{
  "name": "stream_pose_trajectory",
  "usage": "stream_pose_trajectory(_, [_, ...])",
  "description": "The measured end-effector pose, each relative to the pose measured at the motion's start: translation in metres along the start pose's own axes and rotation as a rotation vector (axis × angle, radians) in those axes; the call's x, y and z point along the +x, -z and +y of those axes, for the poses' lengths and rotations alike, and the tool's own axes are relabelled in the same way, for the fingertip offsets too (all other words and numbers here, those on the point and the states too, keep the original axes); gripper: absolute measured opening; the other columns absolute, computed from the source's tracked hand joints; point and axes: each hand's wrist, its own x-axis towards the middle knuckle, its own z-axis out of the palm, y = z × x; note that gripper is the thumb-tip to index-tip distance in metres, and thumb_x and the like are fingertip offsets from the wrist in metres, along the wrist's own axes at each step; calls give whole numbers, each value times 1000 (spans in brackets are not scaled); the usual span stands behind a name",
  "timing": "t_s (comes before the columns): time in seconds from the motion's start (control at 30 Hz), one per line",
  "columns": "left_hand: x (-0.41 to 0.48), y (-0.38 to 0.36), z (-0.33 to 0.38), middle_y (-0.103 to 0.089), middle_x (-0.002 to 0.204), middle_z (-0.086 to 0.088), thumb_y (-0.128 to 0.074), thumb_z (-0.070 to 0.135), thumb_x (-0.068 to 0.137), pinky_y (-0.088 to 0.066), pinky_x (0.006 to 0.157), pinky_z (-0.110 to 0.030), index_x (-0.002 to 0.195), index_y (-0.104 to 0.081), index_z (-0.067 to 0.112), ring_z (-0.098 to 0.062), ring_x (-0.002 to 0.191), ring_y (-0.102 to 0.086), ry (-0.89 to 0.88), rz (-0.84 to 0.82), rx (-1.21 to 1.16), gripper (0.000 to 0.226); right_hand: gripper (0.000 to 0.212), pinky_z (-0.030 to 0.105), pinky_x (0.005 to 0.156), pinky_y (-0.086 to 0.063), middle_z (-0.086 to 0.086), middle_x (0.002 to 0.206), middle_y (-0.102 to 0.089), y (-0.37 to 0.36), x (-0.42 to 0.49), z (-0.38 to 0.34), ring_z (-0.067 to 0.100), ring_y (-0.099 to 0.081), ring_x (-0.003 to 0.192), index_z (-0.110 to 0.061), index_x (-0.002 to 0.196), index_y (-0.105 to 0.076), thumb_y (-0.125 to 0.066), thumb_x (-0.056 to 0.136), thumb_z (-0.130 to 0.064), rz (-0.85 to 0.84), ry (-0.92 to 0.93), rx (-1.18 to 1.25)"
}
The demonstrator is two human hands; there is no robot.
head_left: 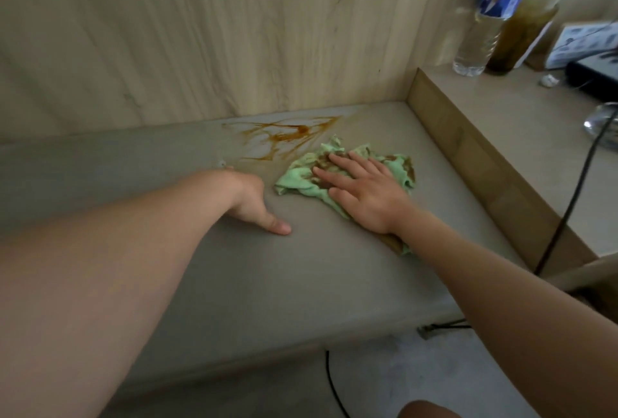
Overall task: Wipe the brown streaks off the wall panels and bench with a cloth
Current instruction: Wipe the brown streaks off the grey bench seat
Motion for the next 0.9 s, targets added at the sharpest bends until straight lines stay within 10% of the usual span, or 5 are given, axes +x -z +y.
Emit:
stream_pose_trajectory(0.2, [-7, -5, -82, -58, 147, -5, -86, 75, 56, -45, 111, -34, 149, -51, 17, -25, 131, -58, 63, 75, -29, 115, 58, 45, 128, -3, -12, 173, -8, 13, 70, 15, 18, -4, 159, -57, 159, -15, -20, 102, -65, -13, -267, -14])
stream_pose_trajectory(0.33, [9, -43, -97, 3, 171, -21, -78, 77, 68, -24, 126, -45, 162, 10, 6, -35, 157, -16, 198, 32, -57, 147, 67, 52, 128, 1, -4, 174, -6, 14, 114, 21, 27, -2, 160, -48, 162, -14, -16, 97, -63, 29, -546, 76])
stream_pose_trajectory(0.5, [10, -50, -96, 8, 170, -22, -79, 72, 72, -17, 125, -57, 163, 10, 10, -43, 156, -12, 176, 95, -93, 141, 71, 59, 125, 6, 6, 174, 0, 13, 146, -7, 37, 6, 159, -35, 166, -7, -11, 99, -61, 44, -739, 99])
stream_pose_trajectory(0.9, [21, -49, -95, 3, 171, -19, -82, 75, 63, -23, 122, -62, 163, 10, 14, -49, 154, -16, 206, 63, -105, 149, 57, 53, 127, 4, -9, 174, -3, -15, 177, -156, 28, 3, 160, -58, 158, -13, -18, 103, -69, -121, 90, -41])
